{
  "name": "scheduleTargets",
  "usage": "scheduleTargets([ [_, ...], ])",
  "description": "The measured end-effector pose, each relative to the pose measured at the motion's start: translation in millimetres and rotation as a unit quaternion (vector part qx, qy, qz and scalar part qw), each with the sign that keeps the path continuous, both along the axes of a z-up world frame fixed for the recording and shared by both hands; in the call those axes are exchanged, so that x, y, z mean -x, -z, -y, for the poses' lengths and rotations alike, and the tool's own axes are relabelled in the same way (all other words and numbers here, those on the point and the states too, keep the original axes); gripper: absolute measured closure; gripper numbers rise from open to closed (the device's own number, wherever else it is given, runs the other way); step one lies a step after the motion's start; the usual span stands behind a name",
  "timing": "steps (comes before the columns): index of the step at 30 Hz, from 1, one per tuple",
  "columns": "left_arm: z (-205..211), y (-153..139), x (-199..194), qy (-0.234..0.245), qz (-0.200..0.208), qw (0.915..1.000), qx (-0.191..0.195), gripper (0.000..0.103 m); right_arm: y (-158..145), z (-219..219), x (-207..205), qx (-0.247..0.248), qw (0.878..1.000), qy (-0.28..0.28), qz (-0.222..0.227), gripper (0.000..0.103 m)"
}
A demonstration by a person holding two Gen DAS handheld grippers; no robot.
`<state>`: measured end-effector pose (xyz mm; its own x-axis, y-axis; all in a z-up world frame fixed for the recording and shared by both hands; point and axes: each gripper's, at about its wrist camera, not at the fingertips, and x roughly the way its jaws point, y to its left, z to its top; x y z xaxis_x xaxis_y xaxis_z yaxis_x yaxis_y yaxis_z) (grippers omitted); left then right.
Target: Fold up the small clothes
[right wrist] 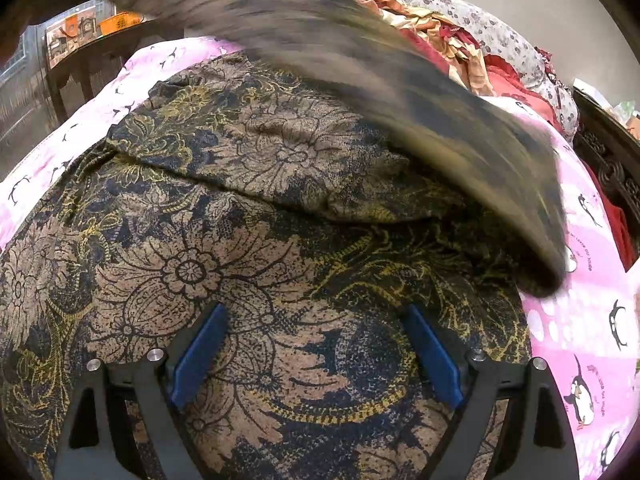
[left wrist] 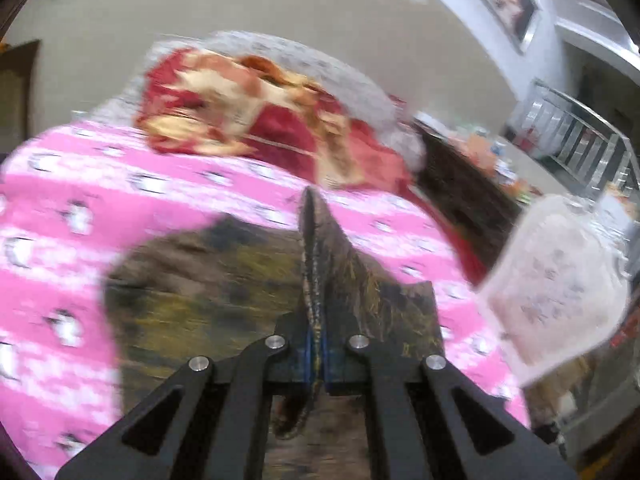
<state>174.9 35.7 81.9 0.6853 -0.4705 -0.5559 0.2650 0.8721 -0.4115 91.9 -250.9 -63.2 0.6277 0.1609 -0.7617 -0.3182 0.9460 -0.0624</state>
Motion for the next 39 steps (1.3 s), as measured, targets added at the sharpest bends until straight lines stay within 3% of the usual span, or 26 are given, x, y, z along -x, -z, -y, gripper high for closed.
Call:
scheduleTargets([
  [4,-42,42,-15,-0.017,-0.064,0.9978,-0.009,0.1,0,0,0,0.0,1.0,0.0,0.0,0.01],
  [9,-48,113,-26,-0.038,-0.126,0.9903,-0.044,0.099,1,-2,2,0.008,1.0,0.0,-0.002,0.01],
  [10,-53,123,-26,-0.055,-0.139,0.9875,-0.05,0.091,1,-2,2,0.008,1.0,0.0,-0.003,0.01],
  [11,-57,130,-26,-0.07,-0.152,0.9845,-0.054,0.077,1,-2,1,0.007,1.0,-0.001,-0.007,0.01],
  [12,-62,134,-24,-0.081,-0.156,0.983,-0.053,0.071,0,-1,0,0.0,1.0,-0.003,-0.014,0.009],
  [13,-65,134,-21,-0.091,-0.155,0.9823,-0.055,0.063,-1,0,-1,-0.005,1.0,-0.005,-0.019,0.008],
  [16,-73,117,-10,-0.127,-0.123,0.9805,-0.085,0.06,-11,3,-7,-0.019,0.998,-0.029,-0.052,0.007],
  [17,-72,108,-7,-0.135,-0.106,0.9805,-0.095,0.059,-17,2,-11,-0.02,0.997,-0.035,-0.067,0.012],
  [18,-68,100,-7,-0.137,-0.091,0.981,-0.103,0.057,-29,4,-16,-0.035,0.997,-0.035,-0.064,0.032],
  [19,-60,94,-8,-0.135,-0.075,0.982,-0.11,0.052,-41,8,-21,-0.052,0.997,-0.024,-0.049,0.042],
  [20,-51,93,-11,-0.131,-0.062,0.983,-0.113,0.048,-55,14,-26,-0.069,0.997,0.0,-0.022,0.044],
  [21,-42,94,-14,-0.127,-0.054,0.9836,-0.116,0.048,-71,23,-35,-0.081,0.996,0.039,0.012,0.044],
  [23,-24,101,-26,-0.12,-0.063,0.9835,-0.12,0.048,-77,33,-52,-0.082,0.993,0.085,0.023,0.044],
  [27,-12,136,-31,-0.14,-0.116,0.9728,-0.143,0.056,-42,57,-87,-0.038,0.992,0.117,-0.014,0.056],
  [29,-11,144,-22,-0.143,-0.094,0.9689,-0.178,0.058,-8,76,-95,-0.047,0.991,0.102,-0.069,0.06],
  [31,-2,152,-15,-0.135,-0.06,0.9625,-0.228,0.058,-7,85,-89,-0.072,0.992,0.086,-0.053,0.06],
  [33,-1,152,-16,-0.14,-0.061,0.9615,-0.229,0.057,-9,83,-90,-0.071,0.992,0.079,-0.063,0.059],
  [35,-3,154,-17,-0.152,-0.067,0.9581,-0.233,0.039,-14,82,-96,-0.064,0.991,0.079,-0.083,0.059],
  [36,-9,155,-19,-0.163,-0.077,0.9579,-0.224,0.036,-24,82,-100,-0.072,0.99,0.087,-0.085,0.06],
  [39,-20,155,-21,-0.167,-0.086,0.9645,-0.186,0.034,-61,86,-118,-0.103,0.988,0.113,-0.029,0.059],
])
